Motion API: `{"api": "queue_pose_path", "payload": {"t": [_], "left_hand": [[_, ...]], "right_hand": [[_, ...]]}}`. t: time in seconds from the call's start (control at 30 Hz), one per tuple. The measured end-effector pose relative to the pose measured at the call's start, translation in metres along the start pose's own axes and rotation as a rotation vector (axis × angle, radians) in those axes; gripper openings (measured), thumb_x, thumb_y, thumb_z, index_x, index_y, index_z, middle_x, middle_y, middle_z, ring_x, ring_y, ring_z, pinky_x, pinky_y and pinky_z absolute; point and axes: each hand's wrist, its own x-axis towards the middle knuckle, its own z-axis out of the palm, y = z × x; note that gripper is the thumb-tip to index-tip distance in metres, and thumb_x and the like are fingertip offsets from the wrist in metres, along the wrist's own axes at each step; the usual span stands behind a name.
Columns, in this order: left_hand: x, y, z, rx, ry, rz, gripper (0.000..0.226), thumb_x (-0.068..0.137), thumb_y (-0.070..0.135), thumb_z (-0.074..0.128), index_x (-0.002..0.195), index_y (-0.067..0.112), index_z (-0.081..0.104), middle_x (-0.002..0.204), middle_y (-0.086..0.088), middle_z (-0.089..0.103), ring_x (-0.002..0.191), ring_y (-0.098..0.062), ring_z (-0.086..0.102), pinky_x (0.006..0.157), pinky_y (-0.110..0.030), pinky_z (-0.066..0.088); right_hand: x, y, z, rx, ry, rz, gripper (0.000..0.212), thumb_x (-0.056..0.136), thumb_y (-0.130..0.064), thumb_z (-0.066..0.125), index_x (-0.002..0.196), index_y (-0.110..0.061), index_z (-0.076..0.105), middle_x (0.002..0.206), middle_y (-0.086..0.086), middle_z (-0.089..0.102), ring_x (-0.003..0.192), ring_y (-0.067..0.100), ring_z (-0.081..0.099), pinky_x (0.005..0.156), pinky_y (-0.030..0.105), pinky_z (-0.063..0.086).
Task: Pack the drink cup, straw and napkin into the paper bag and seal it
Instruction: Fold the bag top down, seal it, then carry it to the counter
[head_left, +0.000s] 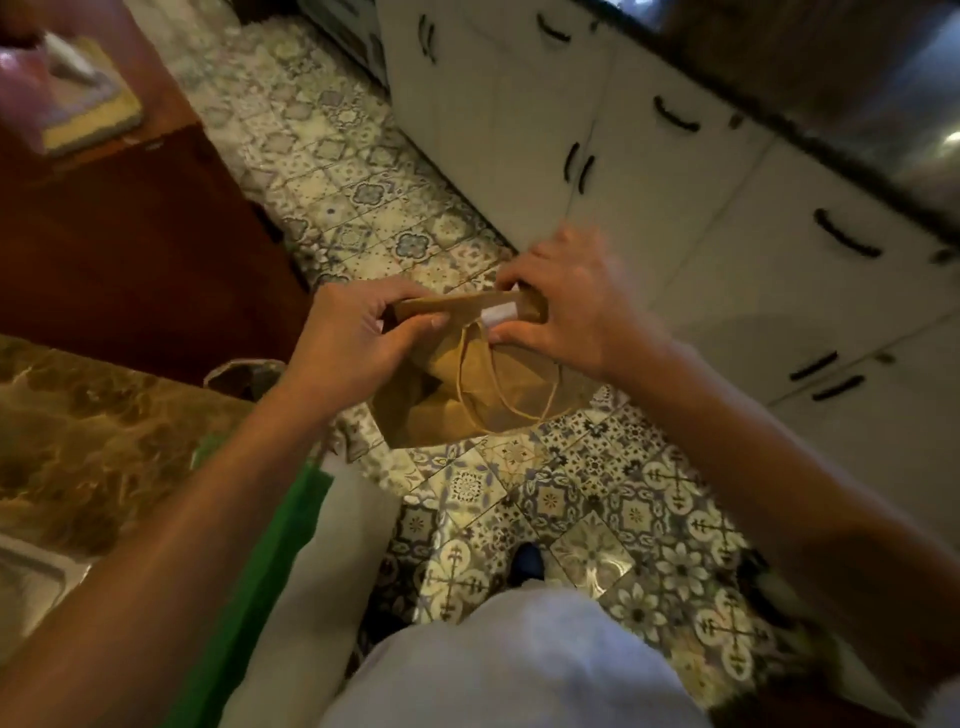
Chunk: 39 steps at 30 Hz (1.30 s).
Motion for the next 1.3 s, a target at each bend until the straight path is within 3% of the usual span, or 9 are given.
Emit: {"api": "queue_pose_path", "payload": {"t": [0.1, 0.23, 0.4, 0.57, 0.7, 0.8, 0.87, 1.03, 1.3], "left_hand": [[0.044, 0.029, 0.048, -0.015, -0.058, 0.072, 0.018, 0.088, 0.019, 0.076, 0.1, 0.032, 0.073, 0.086, 0.021, 0.07, 0.078, 0.002, 0.064, 0.073, -0.024, 0.052], [0.096, 0.059, 0.106, -0.038, -0.112, 0.11, 0.017, 0.087, 0.023, 0.076, 0.097, 0.037, 0.072, 0.076, 0.027, 0.067, 0.075, 0.007, 0.06, 0.07, -0.017, 0.047], [0.159, 0.102, 0.176, -0.029, -0.232, 0.182, 0.012, 0.086, 0.03, 0.076, 0.098, 0.03, 0.074, 0.084, 0.009, 0.071, 0.08, -0.011, 0.066, 0.07, -0.025, 0.051], [0.216, 0.14, 0.232, -0.042, -0.344, 0.25, 0.012, 0.087, 0.033, 0.075, 0.094, 0.039, 0.067, 0.081, 0.017, 0.066, 0.077, -0.004, 0.06, 0.066, -0.024, 0.047], [0.26, 0.16, 0.272, -0.081, -0.419, 0.311, 0.014, 0.087, 0.029, 0.075, 0.097, 0.036, 0.068, 0.08, 0.02, 0.064, 0.076, 0.002, 0.057, 0.066, -0.017, 0.045], [0.303, 0.168, 0.298, -0.124, -0.487, 0.364, 0.013, 0.087, 0.032, 0.074, 0.099, 0.037, 0.07, 0.083, 0.021, 0.066, 0.079, 0.0, 0.061, 0.07, -0.02, 0.049], [0.337, 0.171, 0.314, -0.159, -0.529, 0.382, 0.014, 0.087, 0.034, 0.074, 0.094, 0.044, 0.068, 0.078, 0.024, 0.066, 0.076, 0.004, 0.061, 0.066, -0.014, 0.048], [0.424, 0.189, 0.348, -0.213, -0.588, 0.494, 0.017, 0.087, 0.031, 0.075, 0.094, 0.045, 0.068, 0.081, 0.018, 0.069, 0.073, 0.004, 0.062, 0.065, -0.016, 0.05], [0.533, 0.242, 0.4, -0.263, -0.637, 0.65, 0.013, 0.089, 0.029, 0.075, 0.101, 0.034, 0.073, 0.084, 0.019, 0.071, 0.078, 0.0, 0.066, 0.068, -0.017, 0.052]], "right_hand": [[-0.021, 0.058, -0.025, -0.015, 0.023, 0.081, 0.05, 0.077, -0.062, 0.071, 0.106, -0.022, 0.072, 0.101, 0.0, 0.066, 0.102, 0.025, 0.055, 0.085, 0.031, 0.025], [-0.061, 0.133, -0.061, -0.022, 0.076, 0.234, 0.045, 0.081, -0.056, 0.073, 0.109, -0.022, 0.07, 0.106, 0.0, 0.064, 0.103, 0.016, 0.045, 0.087, 0.031, 0.027], [-0.109, 0.198, -0.092, -0.137, 0.126, 0.375, 0.048, 0.082, -0.059, 0.071, 0.115, -0.024, 0.067, 0.109, -0.001, 0.067, 0.105, 0.023, 0.053, 0.091, 0.034, 0.034], [-0.15, 0.252, -0.126, -0.111, 0.202, 0.537, 0.059, 0.083, -0.075, 0.056, 0.117, -0.027, 0.066, 0.111, -0.006, 0.066, 0.11, 0.017, 0.052, 0.098, 0.035, 0.036], [-0.174, 0.295, -0.149, -0.099, 0.24, 0.72, 0.049, 0.09, -0.066, 0.053, 0.121, -0.03, 0.065, 0.121, -0.009, 0.063, 0.117, 0.009, 0.043, 0.095, 0.032, 0.035], [-0.184, 0.328, -0.162, 0.007, 0.266, 0.813, 0.041, 0.089, -0.059, 0.057, 0.118, -0.032, 0.067, 0.123, -0.01, 0.064, 0.125, 0.014, 0.051, 0.103, 0.042, 0.043], [-0.185, 0.351, -0.167, 0.09, 0.304, 0.803, 0.039, 0.09, -0.056, 0.06, 0.116, -0.028, 0.07, 0.117, -0.008, 0.068, 0.117, 0.015, 0.059, 0.097, 0.049, 0.051], [-0.173, 0.41, -0.18, 0.293, 0.409, 0.964, 0.022, 0.089, -0.033, 0.075, 0.111, -0.031, 0.073, 0.106, -0.009, 0.069, 0.103, 0.013, 0.067, 0.092, 0.047, 0.058], [-0.149, 0.491, -0.216, 0.091, 0.645, 0.898, 0.026, 0.092, -0.03, 0.071, 0.112, -0.014, 0.076, 0.1, 0.009, 0.074, 0.092, 0.025, 0.071, 0.081, 0.052, 0.057]]}}
